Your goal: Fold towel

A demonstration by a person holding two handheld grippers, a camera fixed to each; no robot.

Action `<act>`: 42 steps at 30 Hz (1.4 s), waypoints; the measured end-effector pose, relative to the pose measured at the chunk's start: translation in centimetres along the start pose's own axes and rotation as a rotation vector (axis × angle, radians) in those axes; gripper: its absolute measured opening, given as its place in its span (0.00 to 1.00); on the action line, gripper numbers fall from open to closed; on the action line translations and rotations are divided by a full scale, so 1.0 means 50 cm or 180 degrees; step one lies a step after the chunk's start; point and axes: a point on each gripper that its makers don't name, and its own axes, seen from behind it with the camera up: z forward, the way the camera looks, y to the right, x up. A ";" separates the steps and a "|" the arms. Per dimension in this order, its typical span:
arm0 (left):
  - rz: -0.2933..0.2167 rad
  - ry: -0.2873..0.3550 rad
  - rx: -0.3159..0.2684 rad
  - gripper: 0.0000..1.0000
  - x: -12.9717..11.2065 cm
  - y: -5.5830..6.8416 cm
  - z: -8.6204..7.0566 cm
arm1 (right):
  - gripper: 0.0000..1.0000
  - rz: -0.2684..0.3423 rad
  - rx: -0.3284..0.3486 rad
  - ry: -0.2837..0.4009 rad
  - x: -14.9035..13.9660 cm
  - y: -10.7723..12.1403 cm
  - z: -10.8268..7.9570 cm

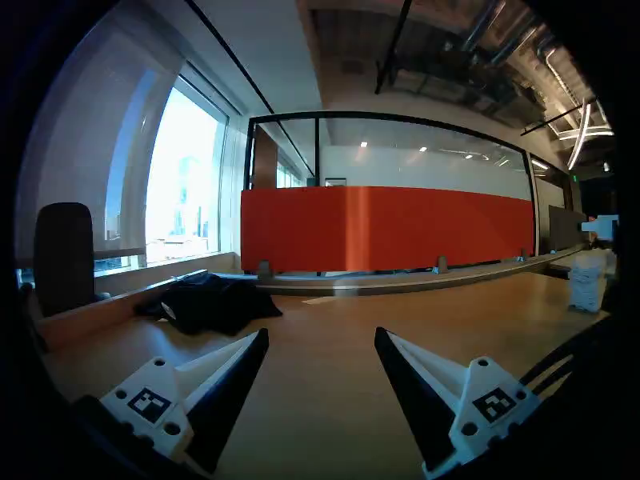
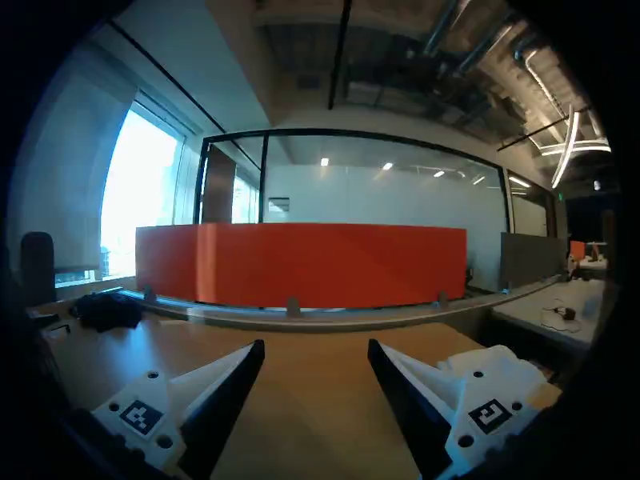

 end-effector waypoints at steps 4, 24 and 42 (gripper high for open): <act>0.0000 0.0000 0.0000 0.98 0.000 0.001 0.000 | 1.00 0.0058 0.0014 -0.0008 -0.036 0.013 0.002; 0.0000 0.0000 0.0000 0.98 0.001 0.001 -0.001 | 1.00 0.0115 0.0024 -0.0023 -0.132 0.041 0.001; 0.0000 0.0000 0.0000 0.98 0.000 0.002 -0.001 | 1.00 0.0038 0.0019 -0.0044 -0.162 0.029 0.001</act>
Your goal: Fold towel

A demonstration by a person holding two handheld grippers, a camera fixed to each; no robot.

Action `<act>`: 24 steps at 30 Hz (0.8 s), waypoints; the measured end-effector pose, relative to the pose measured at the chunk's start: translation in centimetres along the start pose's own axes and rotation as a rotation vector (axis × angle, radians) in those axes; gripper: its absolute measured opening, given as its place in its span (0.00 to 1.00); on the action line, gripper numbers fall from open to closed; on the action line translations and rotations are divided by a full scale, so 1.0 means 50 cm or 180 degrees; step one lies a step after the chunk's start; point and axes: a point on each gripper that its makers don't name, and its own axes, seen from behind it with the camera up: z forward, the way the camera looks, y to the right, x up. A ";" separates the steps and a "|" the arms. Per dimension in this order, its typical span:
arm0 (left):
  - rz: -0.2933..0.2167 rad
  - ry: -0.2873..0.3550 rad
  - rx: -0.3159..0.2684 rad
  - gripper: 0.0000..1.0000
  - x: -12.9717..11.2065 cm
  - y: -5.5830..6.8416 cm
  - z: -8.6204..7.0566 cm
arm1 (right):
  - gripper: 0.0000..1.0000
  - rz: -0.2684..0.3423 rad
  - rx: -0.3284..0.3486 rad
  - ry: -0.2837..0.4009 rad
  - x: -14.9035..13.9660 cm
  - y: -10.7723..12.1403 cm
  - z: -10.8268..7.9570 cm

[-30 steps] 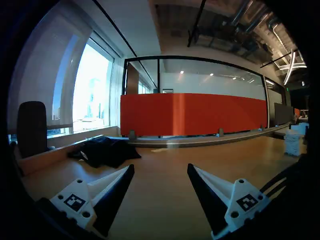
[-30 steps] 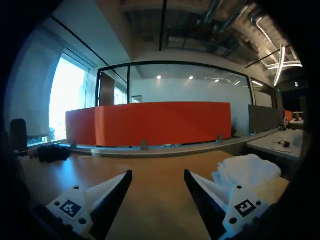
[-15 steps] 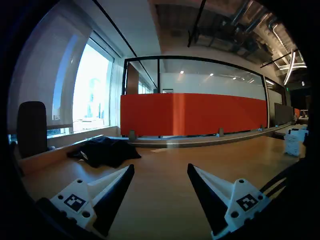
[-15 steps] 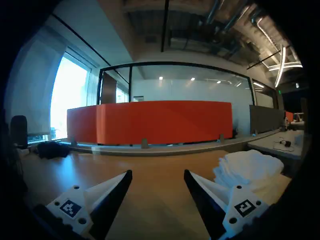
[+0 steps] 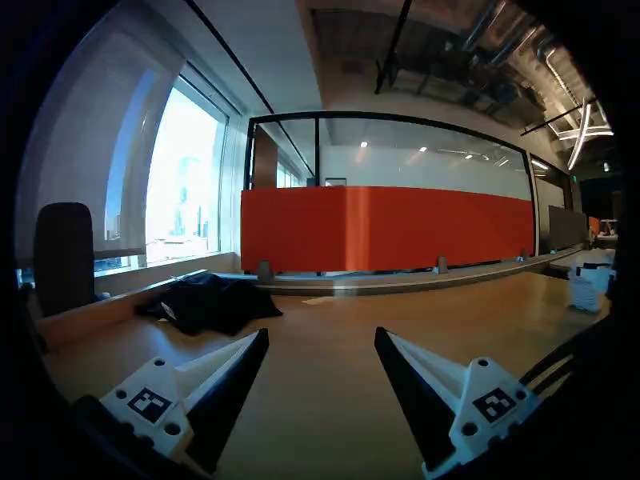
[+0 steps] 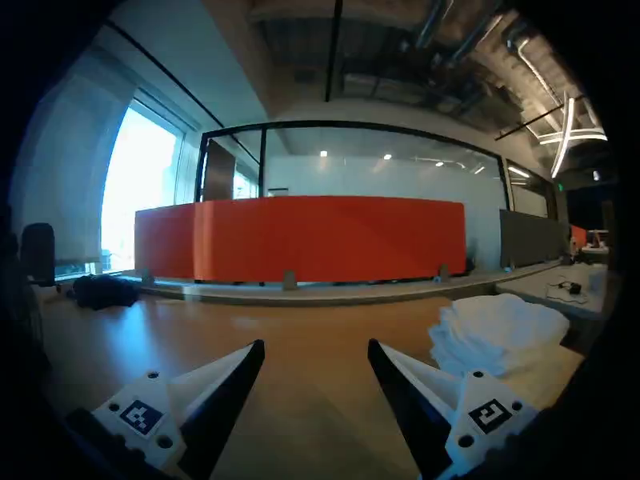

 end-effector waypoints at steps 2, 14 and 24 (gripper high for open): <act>0.0000 0.0000 0.0000 0.98 0.000 0.000 0.000 | 1.00 -0.0024 0.0003 0.0004 0.003 -0.003 -0.003; 0.0000 0.0000 0.0001 0.98 0.000 0.000 0.000 | 1.00 -0.0015 0.0020 0.0009 0.007 -0.004 -0.005; 0.0000 0.0000 0.0000 0.98 0.000 0.000 0.000 | 1.00 -0.0014 0.0005 0.0013 0.008 -0.002 -0.006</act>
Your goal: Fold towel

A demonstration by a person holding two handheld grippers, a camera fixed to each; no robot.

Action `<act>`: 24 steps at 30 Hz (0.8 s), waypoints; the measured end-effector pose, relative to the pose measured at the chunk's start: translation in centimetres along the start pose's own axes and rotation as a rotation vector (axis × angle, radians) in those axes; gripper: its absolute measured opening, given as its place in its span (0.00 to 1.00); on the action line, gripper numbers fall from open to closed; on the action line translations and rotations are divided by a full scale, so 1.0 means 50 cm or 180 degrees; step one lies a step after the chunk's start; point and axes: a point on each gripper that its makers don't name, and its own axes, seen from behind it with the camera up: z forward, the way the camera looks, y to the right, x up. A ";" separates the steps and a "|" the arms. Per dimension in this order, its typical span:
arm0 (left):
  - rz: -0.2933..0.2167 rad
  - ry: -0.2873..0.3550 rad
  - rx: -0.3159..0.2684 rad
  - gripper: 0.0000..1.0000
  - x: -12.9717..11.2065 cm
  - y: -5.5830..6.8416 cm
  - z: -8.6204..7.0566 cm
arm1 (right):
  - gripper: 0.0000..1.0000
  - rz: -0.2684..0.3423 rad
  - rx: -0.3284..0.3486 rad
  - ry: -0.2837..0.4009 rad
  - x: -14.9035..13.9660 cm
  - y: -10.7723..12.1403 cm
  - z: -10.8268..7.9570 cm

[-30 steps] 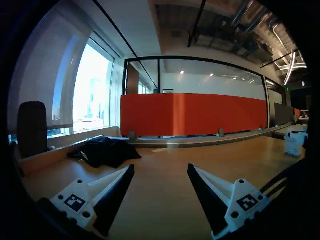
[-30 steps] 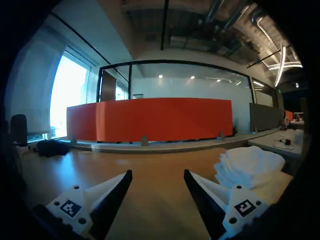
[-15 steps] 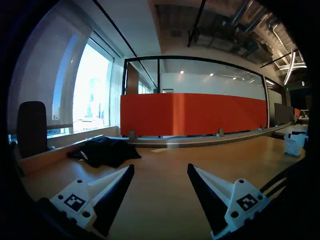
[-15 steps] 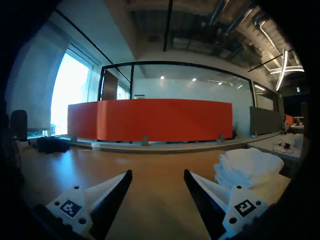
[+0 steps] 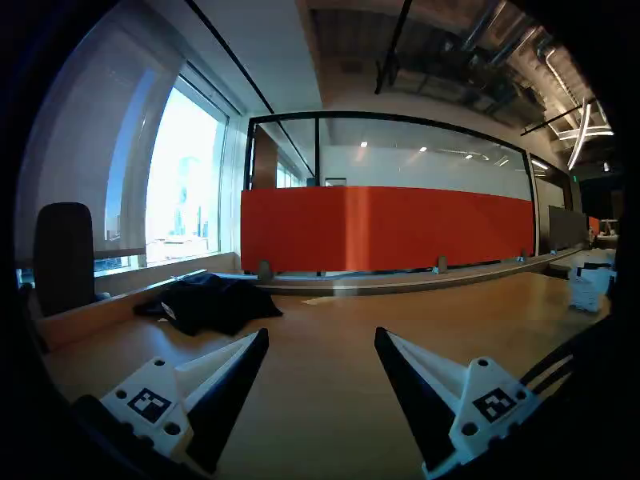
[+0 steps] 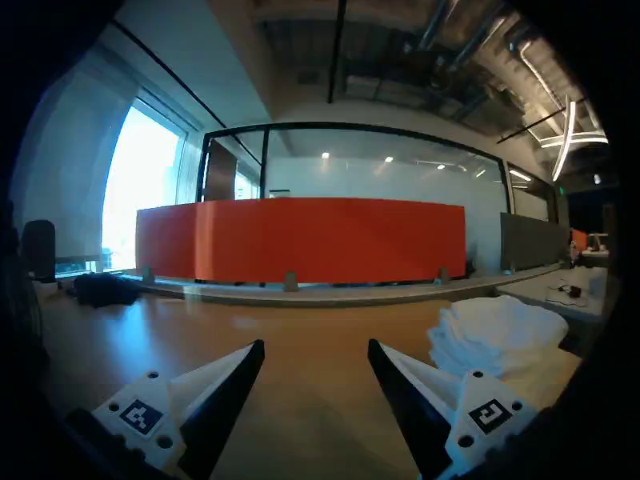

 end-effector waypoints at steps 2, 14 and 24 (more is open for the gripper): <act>0.0000 0.0000 0.0000 0.98 0.000 -0.001 0.000 | 1.00 0.0000 -0.0002 0.0000 0.000 0.000 0.000; -0.0001 0.0000 0.0000 0.98 0.000 -0.001 -0.001 | 1.00 0.0000 0.0015 -0.0004 0.000 -0.002 -0.002; 0.0000 -0.0001 0.0000 0.98 0.001 -0.001 0.000 | 1.00 0.0000 0.0015 -0.0003 0.001 -0.004 -0.001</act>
